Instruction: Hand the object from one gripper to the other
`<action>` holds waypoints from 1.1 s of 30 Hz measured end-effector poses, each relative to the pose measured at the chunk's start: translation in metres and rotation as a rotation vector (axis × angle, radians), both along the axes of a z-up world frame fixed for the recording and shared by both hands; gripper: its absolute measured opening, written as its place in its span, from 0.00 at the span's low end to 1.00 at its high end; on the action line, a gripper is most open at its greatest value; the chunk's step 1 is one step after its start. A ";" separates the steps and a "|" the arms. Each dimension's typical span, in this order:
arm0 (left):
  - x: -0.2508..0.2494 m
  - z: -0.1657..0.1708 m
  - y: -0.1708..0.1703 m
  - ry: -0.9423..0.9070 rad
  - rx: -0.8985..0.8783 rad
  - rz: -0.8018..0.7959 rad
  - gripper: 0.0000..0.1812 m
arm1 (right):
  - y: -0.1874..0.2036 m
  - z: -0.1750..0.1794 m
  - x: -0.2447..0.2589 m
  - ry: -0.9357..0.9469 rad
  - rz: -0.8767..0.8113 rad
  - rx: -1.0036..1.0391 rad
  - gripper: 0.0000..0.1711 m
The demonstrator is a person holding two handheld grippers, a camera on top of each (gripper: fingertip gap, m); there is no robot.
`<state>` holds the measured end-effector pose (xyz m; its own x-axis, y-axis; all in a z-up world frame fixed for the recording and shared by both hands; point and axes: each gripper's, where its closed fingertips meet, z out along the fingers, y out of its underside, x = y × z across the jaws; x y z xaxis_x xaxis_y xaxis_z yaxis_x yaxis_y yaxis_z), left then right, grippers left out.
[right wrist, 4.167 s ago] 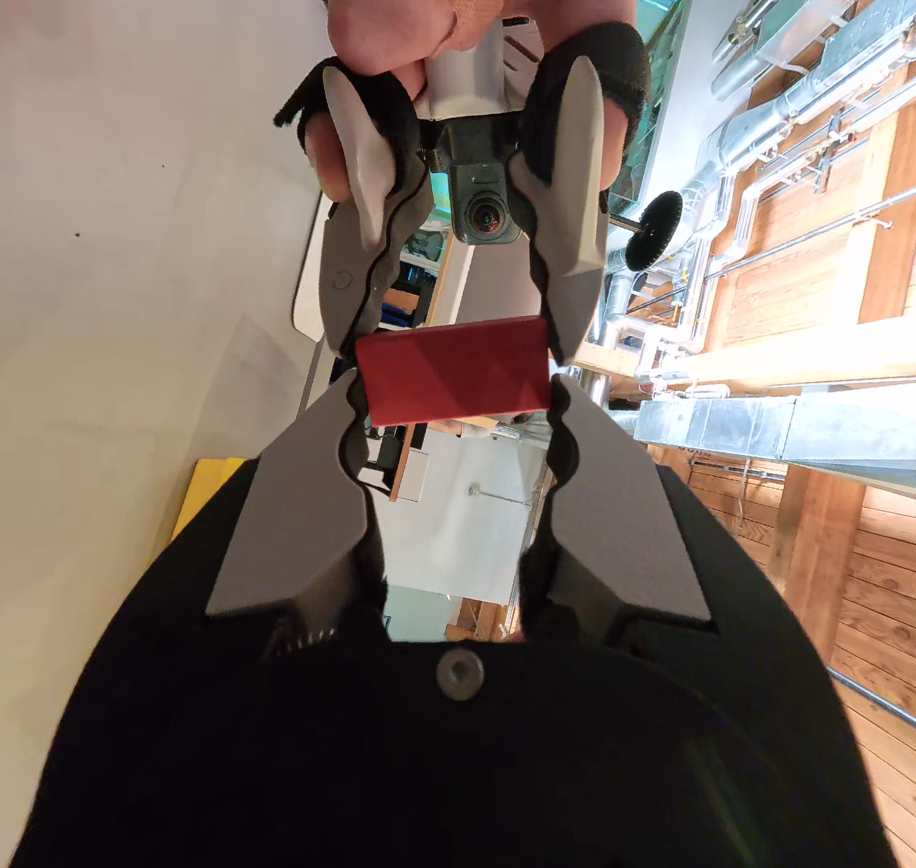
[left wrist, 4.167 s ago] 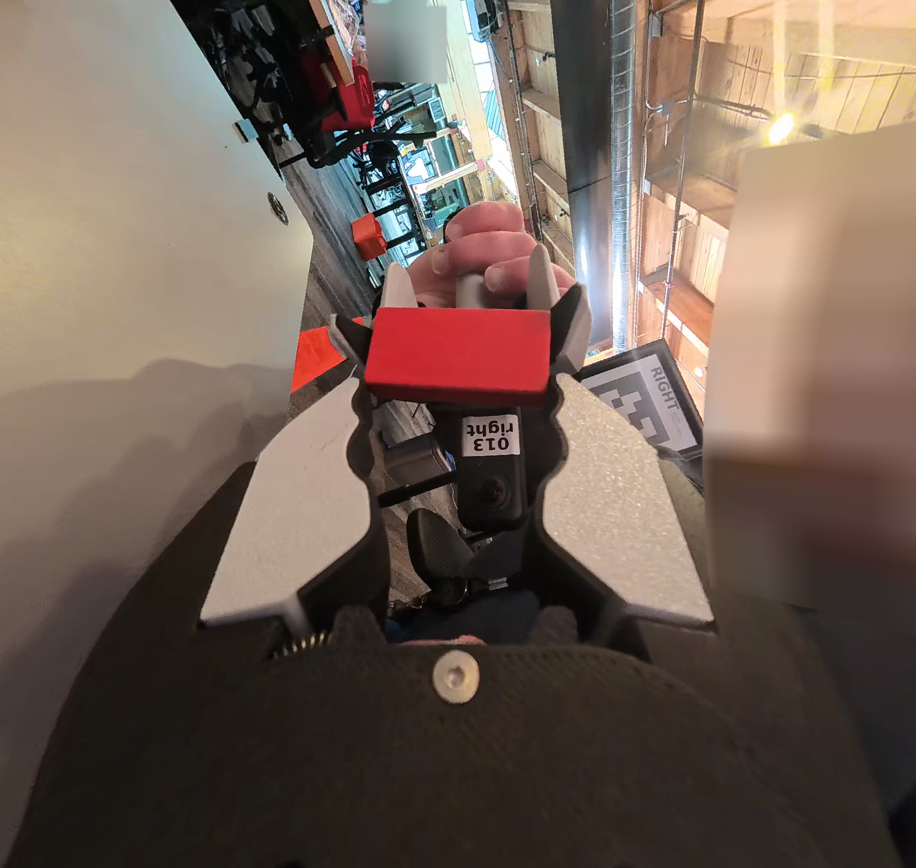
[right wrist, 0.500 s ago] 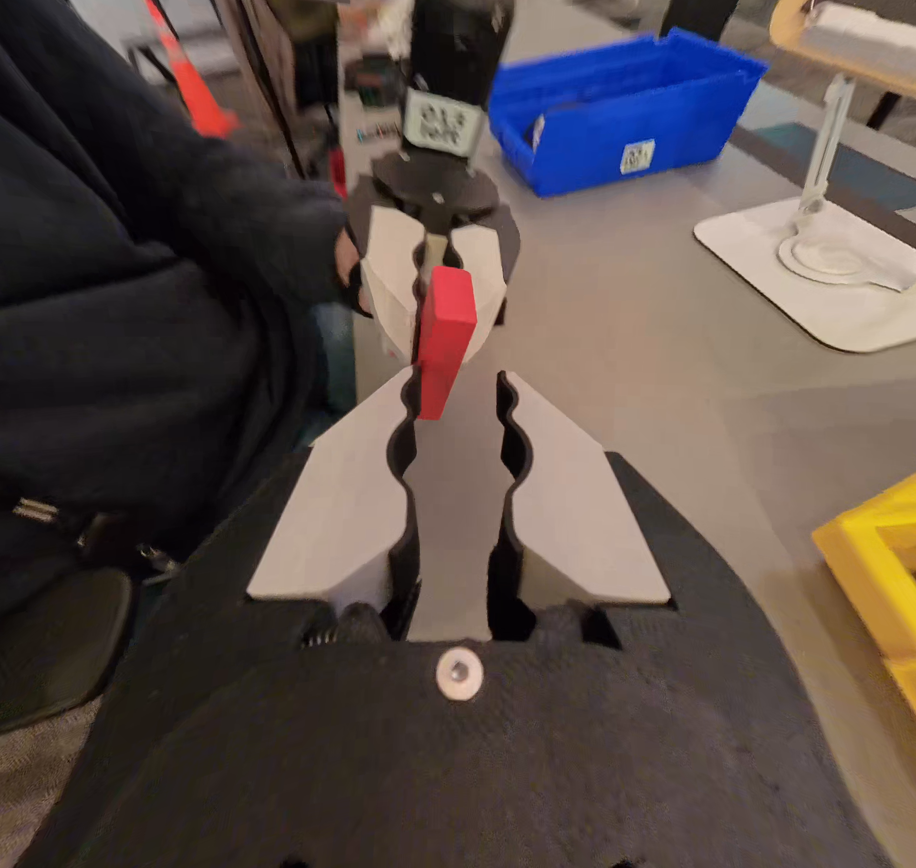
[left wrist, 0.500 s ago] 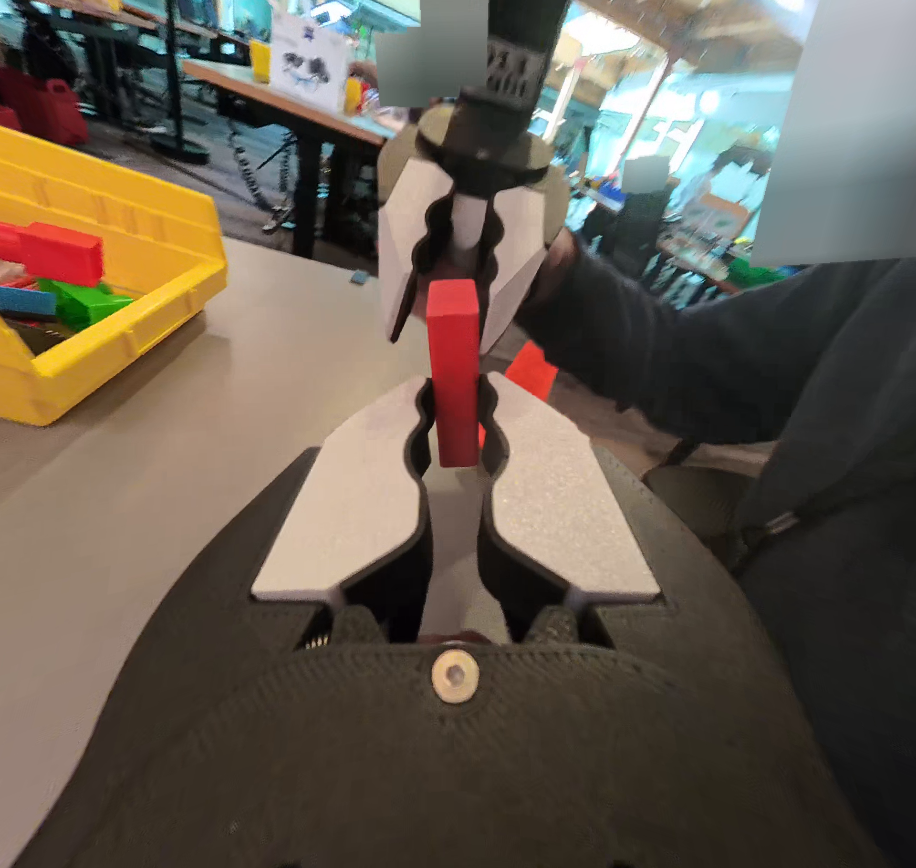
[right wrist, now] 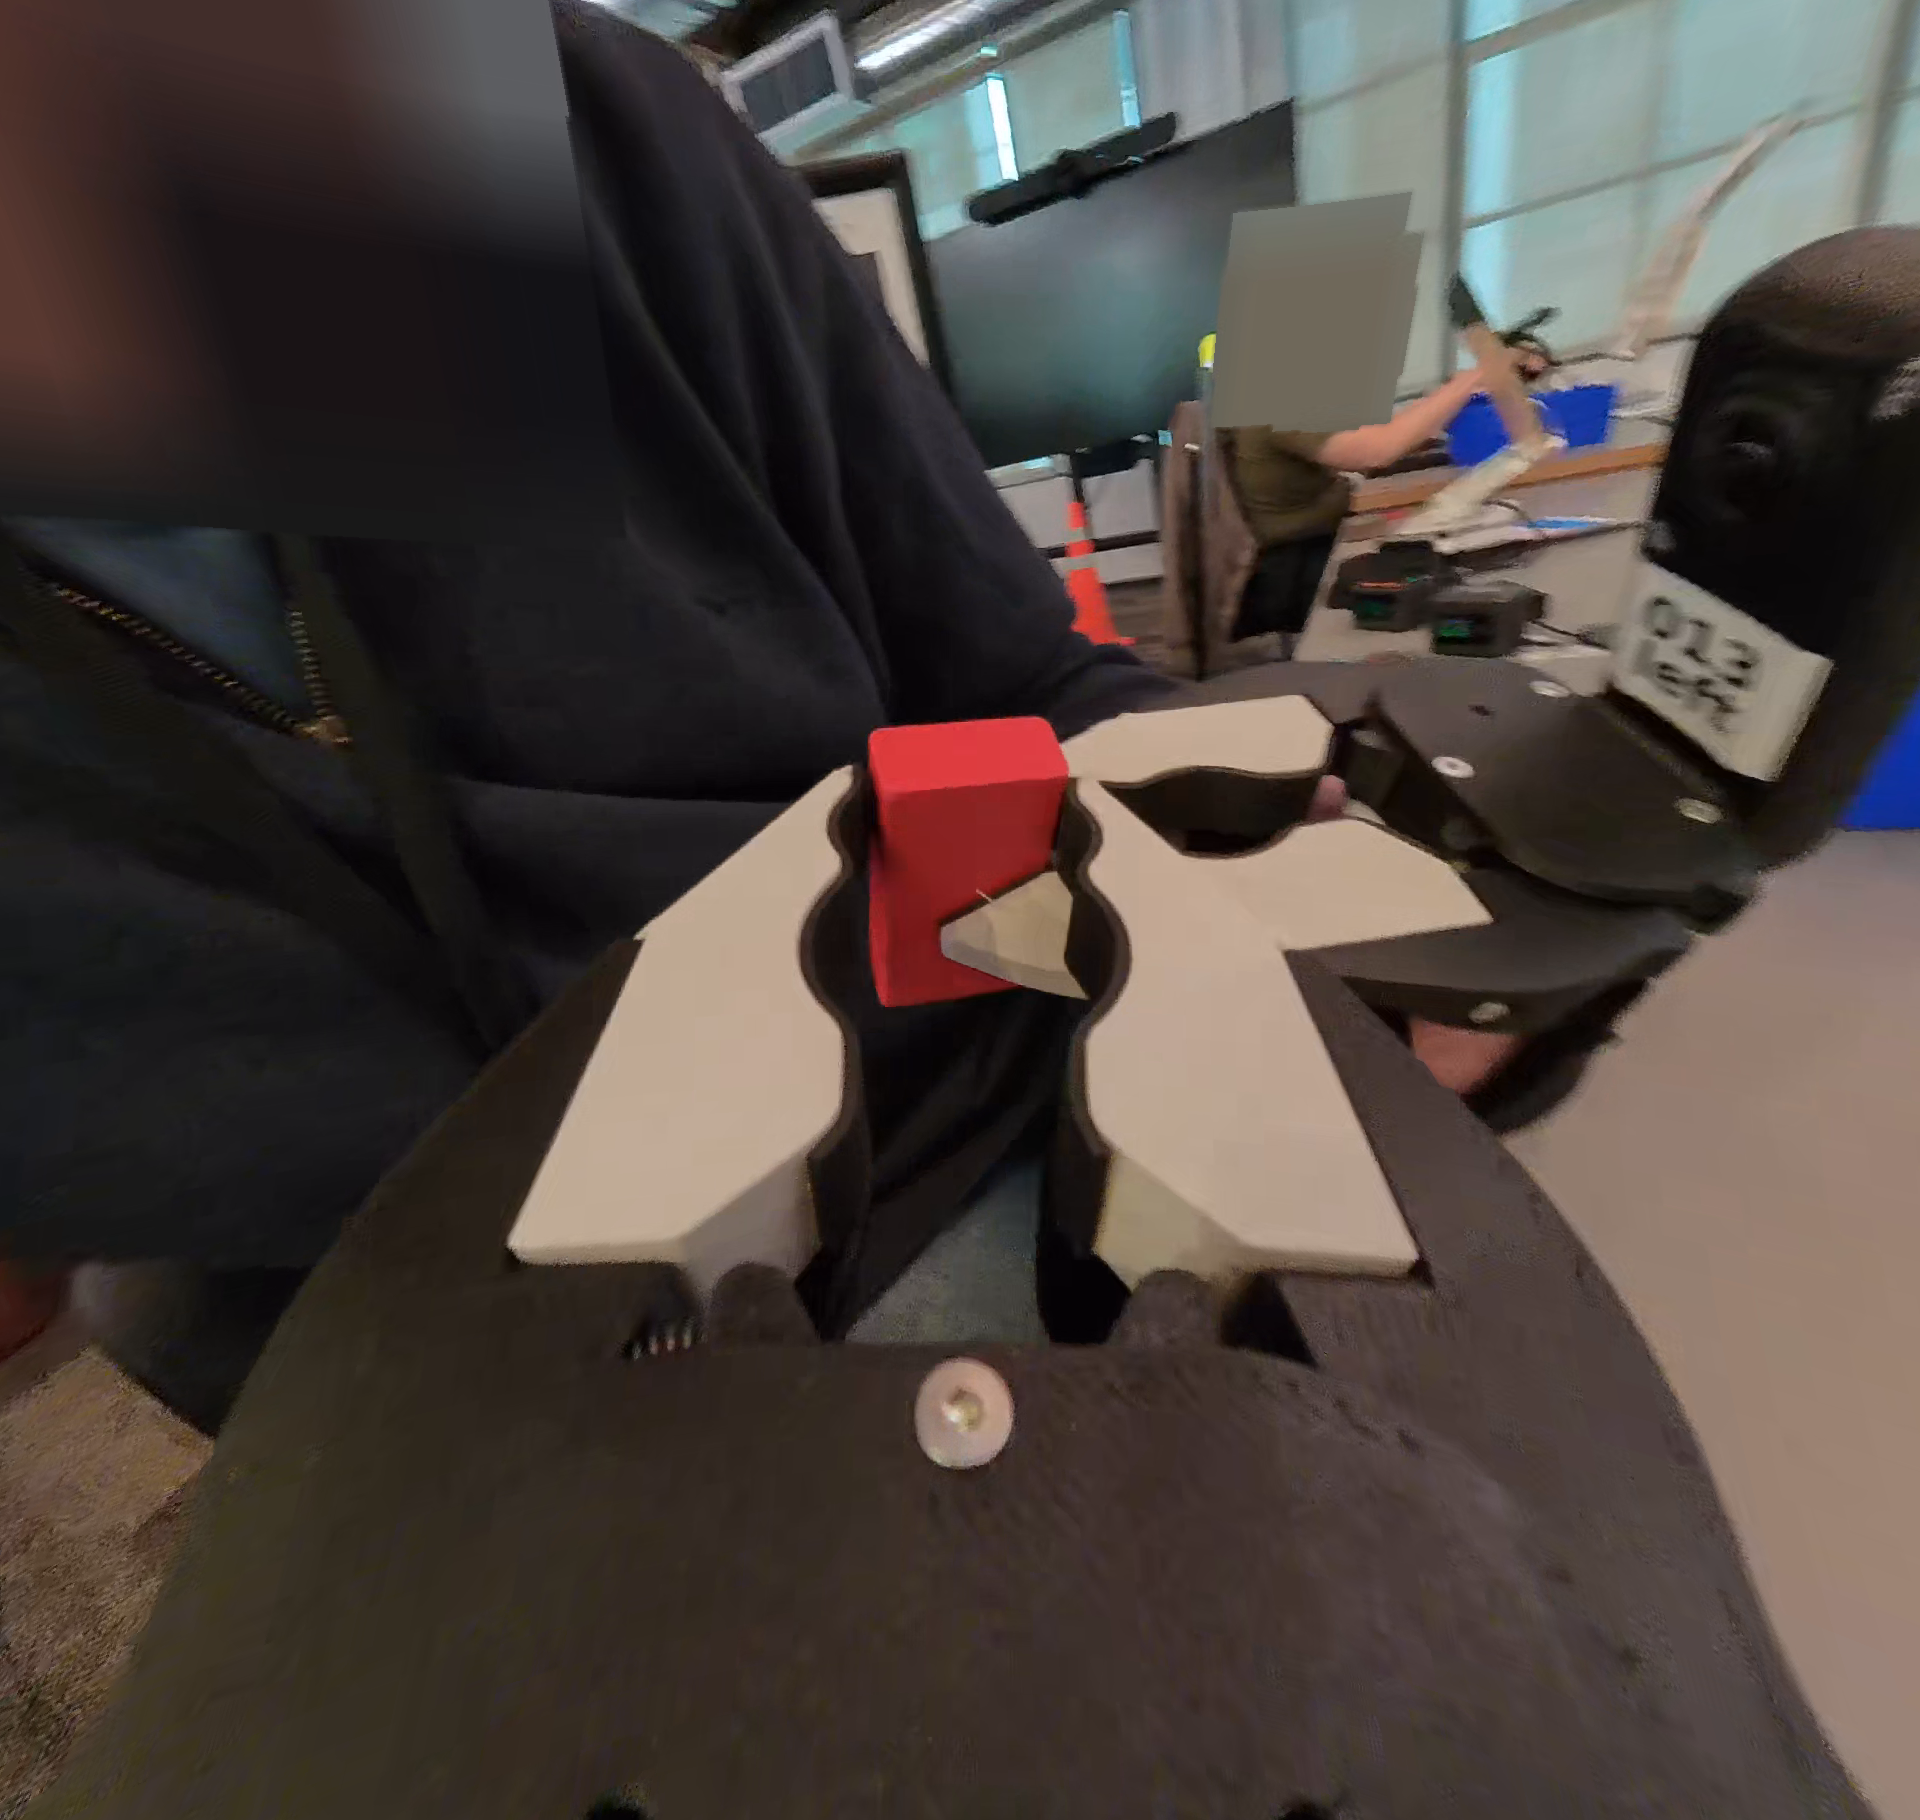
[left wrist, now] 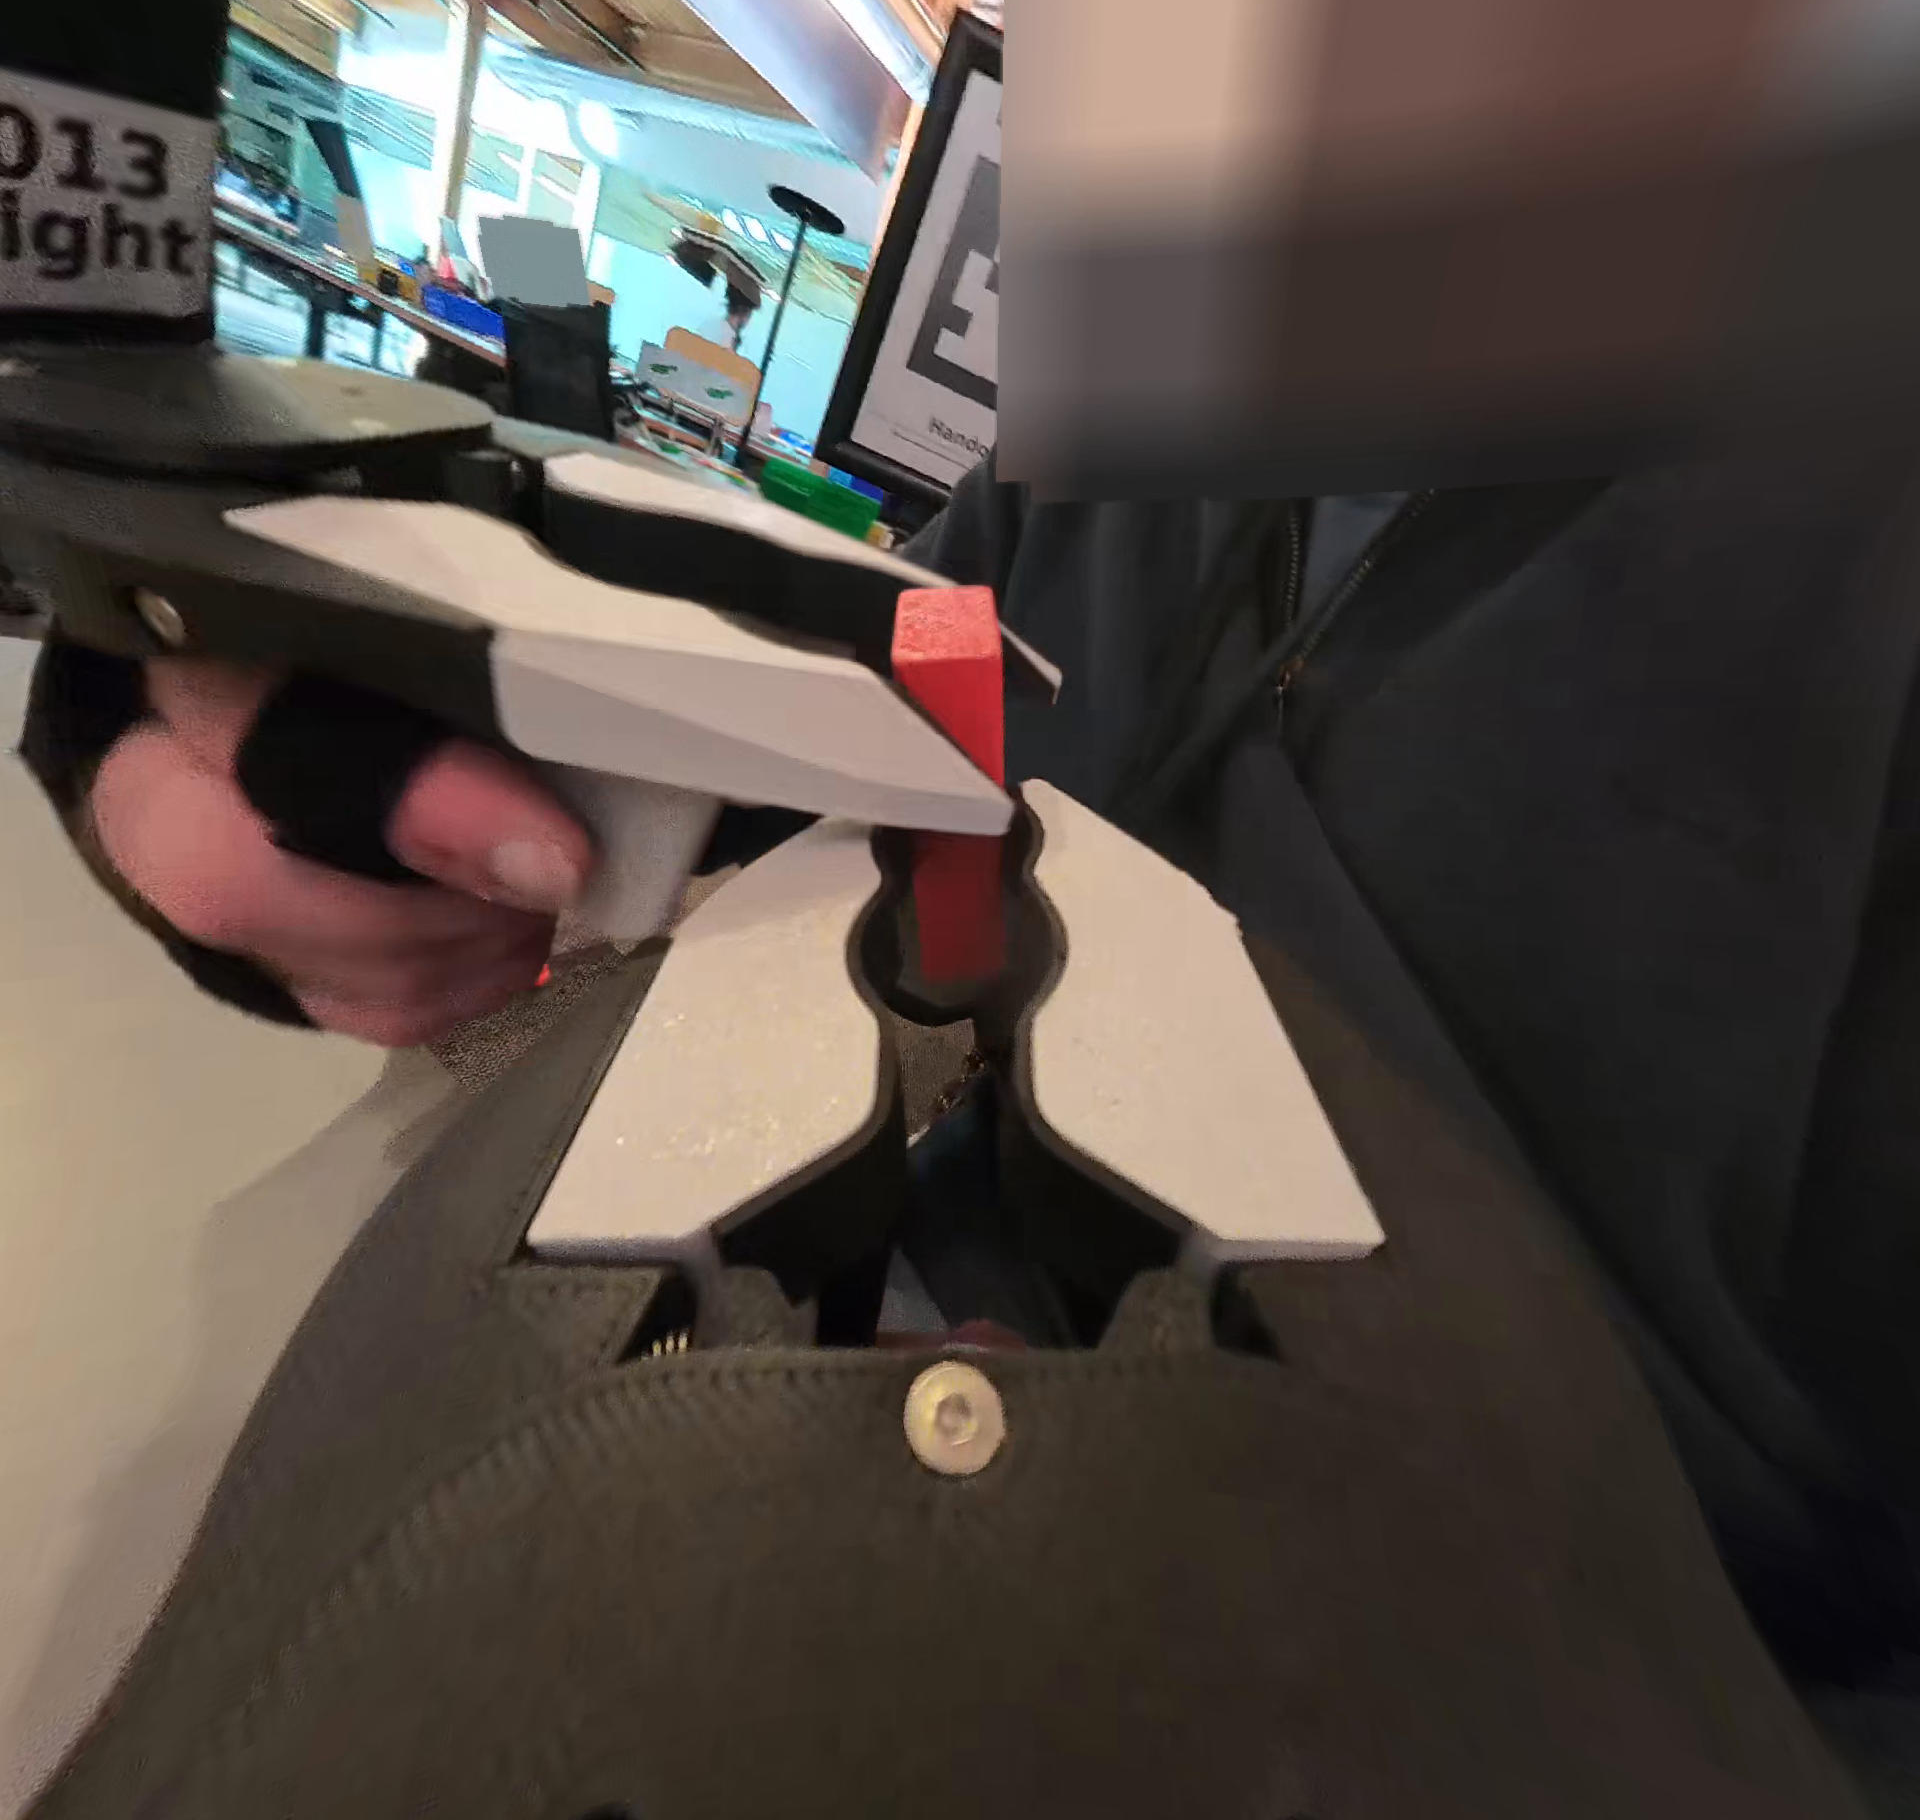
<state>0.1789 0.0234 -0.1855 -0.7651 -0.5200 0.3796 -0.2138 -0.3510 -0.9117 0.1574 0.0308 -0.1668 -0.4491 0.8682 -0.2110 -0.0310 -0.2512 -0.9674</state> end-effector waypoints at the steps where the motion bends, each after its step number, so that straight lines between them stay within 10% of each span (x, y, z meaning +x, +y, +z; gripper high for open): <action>1: -0.001 0.000 -0.001 -0.003 0.008 -0.016 0.09 | -0.001 0.001 0.000 0.014 0.019 -0.012 0.19; 6: 0.000 -0.001 0.004 0.004 0.019 -0.008 0.09 | 0.008 0.000 0.000 0.025 -0.038 0.001 0.19; 16: 0.024 -0.026 0.077 0.150 0.347 0.648 0.33 | 0.096 -0.010 0.032 -0.097 -0.754 0.015 0.18; 33: 0.044 -0.049 0.120 0.261 0.979 1.313 0.13 | 0.116 -0.022 0.056 -0.119 -1.305 0.049 0.18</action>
